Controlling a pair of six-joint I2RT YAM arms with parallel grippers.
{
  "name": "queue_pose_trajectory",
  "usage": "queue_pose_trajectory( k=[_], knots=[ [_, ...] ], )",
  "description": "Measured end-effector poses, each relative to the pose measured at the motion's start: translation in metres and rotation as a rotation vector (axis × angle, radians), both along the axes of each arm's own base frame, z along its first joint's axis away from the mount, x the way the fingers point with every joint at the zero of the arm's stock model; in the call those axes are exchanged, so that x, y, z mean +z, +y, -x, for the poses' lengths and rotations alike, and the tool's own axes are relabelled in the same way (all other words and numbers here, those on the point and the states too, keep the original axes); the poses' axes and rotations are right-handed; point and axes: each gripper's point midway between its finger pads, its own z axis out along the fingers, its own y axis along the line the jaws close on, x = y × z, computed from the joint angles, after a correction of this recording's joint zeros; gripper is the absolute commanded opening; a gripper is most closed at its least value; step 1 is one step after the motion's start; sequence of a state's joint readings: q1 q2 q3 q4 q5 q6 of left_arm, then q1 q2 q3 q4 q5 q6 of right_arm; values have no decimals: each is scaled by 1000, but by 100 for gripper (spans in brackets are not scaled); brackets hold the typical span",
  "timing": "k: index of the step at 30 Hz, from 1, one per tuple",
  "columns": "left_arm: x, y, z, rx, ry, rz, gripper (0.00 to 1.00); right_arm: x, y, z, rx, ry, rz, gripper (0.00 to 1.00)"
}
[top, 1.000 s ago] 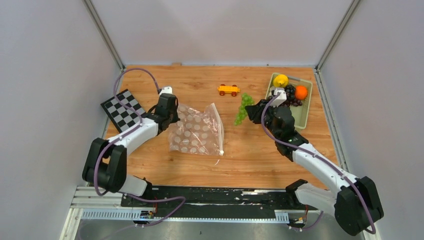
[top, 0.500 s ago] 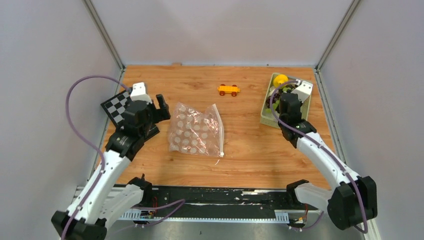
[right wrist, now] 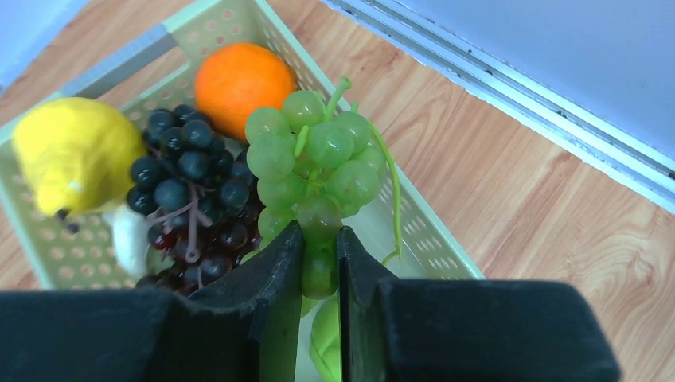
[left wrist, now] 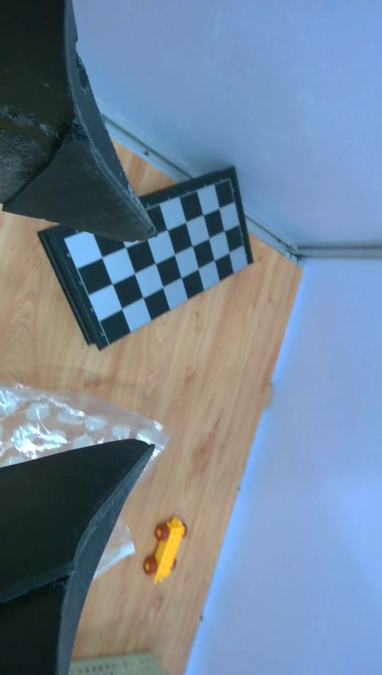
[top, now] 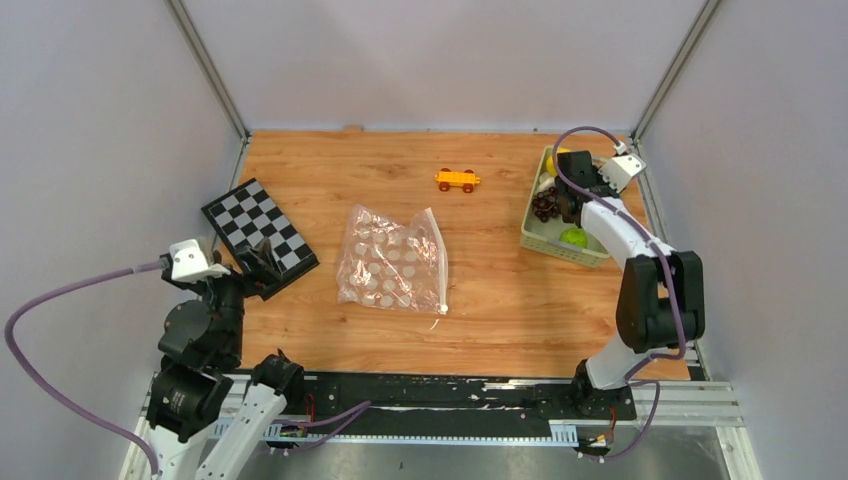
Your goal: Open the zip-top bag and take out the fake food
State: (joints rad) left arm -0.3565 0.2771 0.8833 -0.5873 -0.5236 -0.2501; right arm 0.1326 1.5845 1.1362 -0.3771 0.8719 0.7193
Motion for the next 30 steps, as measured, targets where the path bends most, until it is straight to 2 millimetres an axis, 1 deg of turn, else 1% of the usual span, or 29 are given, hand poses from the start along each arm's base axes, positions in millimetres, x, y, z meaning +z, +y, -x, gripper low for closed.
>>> queue_pose_trajectory(
  k=[2, 4, 6, 7, 8, 11, 14, 15, 16, 17, 20, 22, 24, 26, 30],
  knots=[
    [-13, 5, 2, 25, 2, -13, 100, -13, -5, -5, -39, 31, -8, 27],
    [-33, 7, -1, 37, 37, -34, 100, -25, -9, -7, -65, 63, -17, 40],
    [-50, 6, -4, 39, 78, -56, 100, -31, -10, -5, -77, 82, -23, 53],
    [-55, 6, -4, 39, 90, -63, 100, -33, -10, -4, -80, 88, -25, 59],
    [-57, 6, -5, 38, 98, -67, 100, -33, -10, -3, -80, 90, -26, 64],
    [-56, 6, -4, 38, 89, -65, 100, -29, -9, -3, -67, 86, -34, 78],
    [-54, 7, -3, 38, 80, -63, 100, -17, -6, -2, -40, 68, -46, 90],
    [-54, 7, -2, 38, 78, -63, 100, -9, -5, -2, -28, 55, -48, 98],
    [-53, 7, -2, 38, 75, -62, 100, -1, -4, -1, -16, 43, -48, 100],
    [-53, 7, -1, 38, 73, -61, 100, 9, -3, 1, 1, 24, -51, 100],
    [-51, 8, 0, 39, 63, -58, 100, 49, -1, 11, 56, -54, -51, 100],
    [-50, 8, 1, 39, 57, -56, 100, 82, 0, 23, 96, -121, -44, 100],
    [-50, 9, 2, 39, 53, -56, 100, 111, 0, 38, 131, -183, -32, 100],
    [-49, 9, 3, 39, 50, -56, 100, 142, 0, 61, 174, -259, -9, 100],
    [-43, 10, 6, 37, 44, -57, 100, 187, -3, 106, 238, -365, 54, 100]
  ],
)
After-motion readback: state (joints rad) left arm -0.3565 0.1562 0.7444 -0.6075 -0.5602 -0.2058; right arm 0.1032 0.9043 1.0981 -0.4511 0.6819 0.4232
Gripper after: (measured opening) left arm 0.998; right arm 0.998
